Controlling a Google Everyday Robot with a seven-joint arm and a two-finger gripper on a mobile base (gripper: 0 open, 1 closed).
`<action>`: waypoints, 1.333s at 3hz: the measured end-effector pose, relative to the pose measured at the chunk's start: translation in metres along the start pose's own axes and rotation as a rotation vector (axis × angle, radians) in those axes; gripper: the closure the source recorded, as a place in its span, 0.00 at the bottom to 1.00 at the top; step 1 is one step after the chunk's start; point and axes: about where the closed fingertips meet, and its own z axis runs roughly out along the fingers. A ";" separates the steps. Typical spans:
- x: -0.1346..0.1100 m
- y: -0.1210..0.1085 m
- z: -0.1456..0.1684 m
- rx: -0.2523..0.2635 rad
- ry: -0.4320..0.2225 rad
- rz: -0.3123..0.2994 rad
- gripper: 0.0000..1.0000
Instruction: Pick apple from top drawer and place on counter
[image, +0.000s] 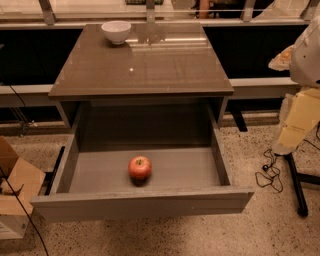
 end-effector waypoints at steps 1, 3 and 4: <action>0.000 0.000 0.000 0.000 0.000 0.000 0.00; -0.095 0.010 0.061 -0.048 -0.204 0.080 0.00; -0.143 0.003 0.114 -0.099 -0.308 0.127 0.00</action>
Offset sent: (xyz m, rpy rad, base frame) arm 0.0259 0.0961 -0.0418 0.2551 0.0078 -0.0426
